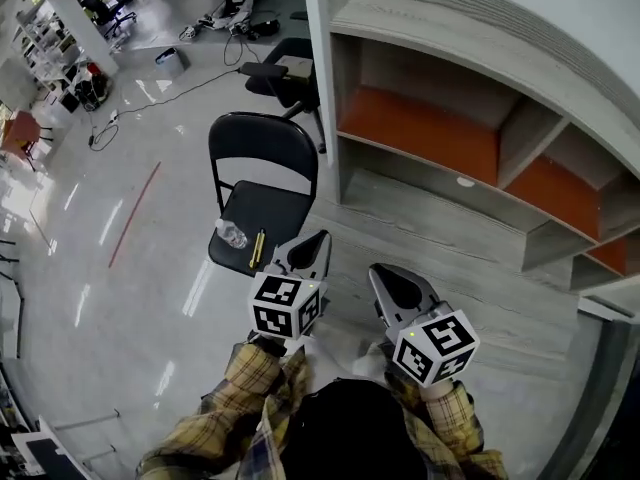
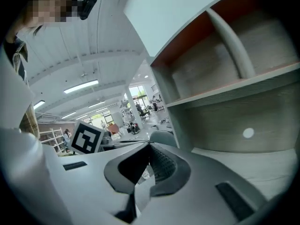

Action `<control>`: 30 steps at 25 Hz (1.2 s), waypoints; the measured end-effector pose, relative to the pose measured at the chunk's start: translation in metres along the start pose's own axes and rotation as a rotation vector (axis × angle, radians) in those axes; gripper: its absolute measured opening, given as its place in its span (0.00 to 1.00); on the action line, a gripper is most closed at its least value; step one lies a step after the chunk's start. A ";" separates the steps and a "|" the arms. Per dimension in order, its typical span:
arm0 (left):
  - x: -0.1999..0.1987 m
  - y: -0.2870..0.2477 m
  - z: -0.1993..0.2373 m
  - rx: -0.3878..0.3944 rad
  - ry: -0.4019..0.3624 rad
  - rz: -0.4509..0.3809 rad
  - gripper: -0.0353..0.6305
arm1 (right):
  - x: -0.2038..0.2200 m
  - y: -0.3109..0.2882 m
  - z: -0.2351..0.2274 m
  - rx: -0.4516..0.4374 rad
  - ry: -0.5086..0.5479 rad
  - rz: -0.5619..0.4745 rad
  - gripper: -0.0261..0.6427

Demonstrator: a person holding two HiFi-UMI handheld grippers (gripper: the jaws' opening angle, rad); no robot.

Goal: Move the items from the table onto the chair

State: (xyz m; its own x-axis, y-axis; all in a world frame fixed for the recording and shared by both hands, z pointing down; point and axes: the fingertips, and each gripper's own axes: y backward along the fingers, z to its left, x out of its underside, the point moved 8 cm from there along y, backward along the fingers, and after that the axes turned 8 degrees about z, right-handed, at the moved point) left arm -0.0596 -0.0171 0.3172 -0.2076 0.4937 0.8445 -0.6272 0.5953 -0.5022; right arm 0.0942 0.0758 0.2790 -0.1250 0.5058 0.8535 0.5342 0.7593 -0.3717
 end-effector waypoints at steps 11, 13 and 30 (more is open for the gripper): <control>0.006 -0.053 -0.197 0.304 -0.117 0.065 0.06 | 0.042 0.162 -0.102 0.248 -0.111 -0.064 0.06; 0.005 -0.060 -0.215 0.341 -0.150 0.079 0.06 | 0.047 0.177 -0.115 0.293 -0.134 -0.075 0.06; -0.023 -0.077 -0.236 0.494 -0.242 0.097 0.06 | 0.043 0.186 -0.138 0.421 -0.172 -0.098 0.06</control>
State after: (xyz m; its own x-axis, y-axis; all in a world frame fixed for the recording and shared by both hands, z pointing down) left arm 0.1710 0.0755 0.2920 -0.4120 0.3368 0.8467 -0.8618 0.1578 -0.4821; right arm 0.3038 0.1822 0.2966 -0.3139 0.4569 0.8323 0.1319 0.8891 -0.4384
